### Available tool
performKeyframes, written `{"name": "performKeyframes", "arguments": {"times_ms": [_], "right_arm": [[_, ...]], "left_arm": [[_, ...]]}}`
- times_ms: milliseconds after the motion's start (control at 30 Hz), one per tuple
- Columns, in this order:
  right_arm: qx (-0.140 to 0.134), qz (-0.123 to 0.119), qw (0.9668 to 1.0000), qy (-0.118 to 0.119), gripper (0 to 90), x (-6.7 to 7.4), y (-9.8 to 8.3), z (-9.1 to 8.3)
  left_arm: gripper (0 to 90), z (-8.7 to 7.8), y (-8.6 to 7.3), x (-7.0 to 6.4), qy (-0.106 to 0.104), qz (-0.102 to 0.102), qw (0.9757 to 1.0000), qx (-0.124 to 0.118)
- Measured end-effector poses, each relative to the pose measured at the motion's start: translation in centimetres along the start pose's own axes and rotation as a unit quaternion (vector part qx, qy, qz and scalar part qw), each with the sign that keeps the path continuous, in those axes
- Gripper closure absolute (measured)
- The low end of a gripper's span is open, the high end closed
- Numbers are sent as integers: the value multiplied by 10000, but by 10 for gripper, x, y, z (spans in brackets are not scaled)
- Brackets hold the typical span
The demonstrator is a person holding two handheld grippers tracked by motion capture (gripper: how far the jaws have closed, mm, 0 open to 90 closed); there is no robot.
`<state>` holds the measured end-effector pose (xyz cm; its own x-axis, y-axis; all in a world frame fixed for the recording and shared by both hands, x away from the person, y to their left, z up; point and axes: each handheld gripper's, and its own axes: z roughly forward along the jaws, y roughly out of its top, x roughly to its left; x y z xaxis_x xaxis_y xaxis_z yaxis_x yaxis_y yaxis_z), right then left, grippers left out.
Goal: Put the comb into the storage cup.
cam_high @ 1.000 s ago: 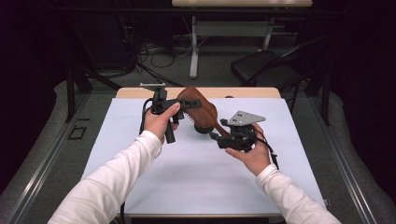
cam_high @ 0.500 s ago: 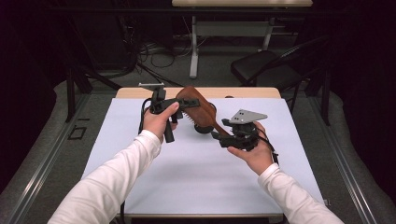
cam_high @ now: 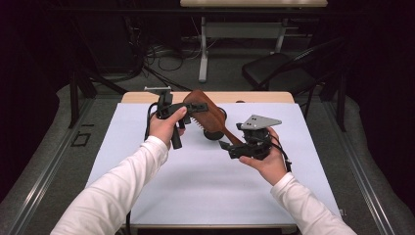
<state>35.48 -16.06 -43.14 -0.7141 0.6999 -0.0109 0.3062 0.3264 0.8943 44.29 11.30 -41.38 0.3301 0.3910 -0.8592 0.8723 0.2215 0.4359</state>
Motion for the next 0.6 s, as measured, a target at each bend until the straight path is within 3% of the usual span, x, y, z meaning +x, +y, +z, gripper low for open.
{"name": "performKeyframes", "arguments": {"times_ms": [233, 600], "right_arm": [[23, 159, 9999, -55, 0, 0, 2, -4], [39, 511, 9986, -141, 0, -7, 2, -8]], "left_arm": [[500, -2, 1, 1, 7, -33, 10000, -14], [499, -3, 4, 1, 19, -125, 9999, -23]]}}
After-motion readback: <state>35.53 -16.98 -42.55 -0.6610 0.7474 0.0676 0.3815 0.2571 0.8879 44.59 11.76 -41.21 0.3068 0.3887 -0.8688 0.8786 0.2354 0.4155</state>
